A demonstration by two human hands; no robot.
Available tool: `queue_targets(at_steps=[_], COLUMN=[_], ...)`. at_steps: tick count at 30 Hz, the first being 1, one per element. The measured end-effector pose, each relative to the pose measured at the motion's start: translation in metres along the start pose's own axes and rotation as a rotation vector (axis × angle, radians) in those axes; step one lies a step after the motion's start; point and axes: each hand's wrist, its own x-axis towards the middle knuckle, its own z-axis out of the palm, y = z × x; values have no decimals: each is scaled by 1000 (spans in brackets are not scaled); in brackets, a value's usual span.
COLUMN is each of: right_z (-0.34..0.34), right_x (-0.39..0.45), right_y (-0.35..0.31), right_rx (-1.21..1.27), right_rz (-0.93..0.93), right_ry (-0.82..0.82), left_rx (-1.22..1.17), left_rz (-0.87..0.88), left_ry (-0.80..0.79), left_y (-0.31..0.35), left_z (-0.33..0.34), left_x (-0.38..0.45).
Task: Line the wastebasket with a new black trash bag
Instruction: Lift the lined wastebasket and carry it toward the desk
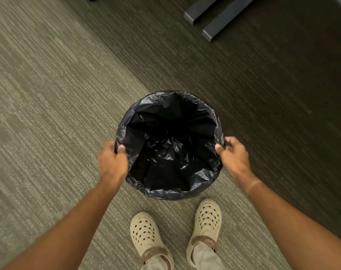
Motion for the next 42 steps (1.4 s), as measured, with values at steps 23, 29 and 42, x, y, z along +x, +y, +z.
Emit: queue_targets(at_steps=[23,29,42], right_z=[-84,-112,-140], right_x=[86,132,202], right_y=[-70,-97,-124], right_rx=[137,120,163], right_rz=[111,51,140], right_ry=[235,222,257], left_rx=[292,324,527], left_rz=[152,193,379], left_ry=[-201,-239,-356], left_y=[197,251,330], left_z=[25,56,124], left_x=[66,89,152])
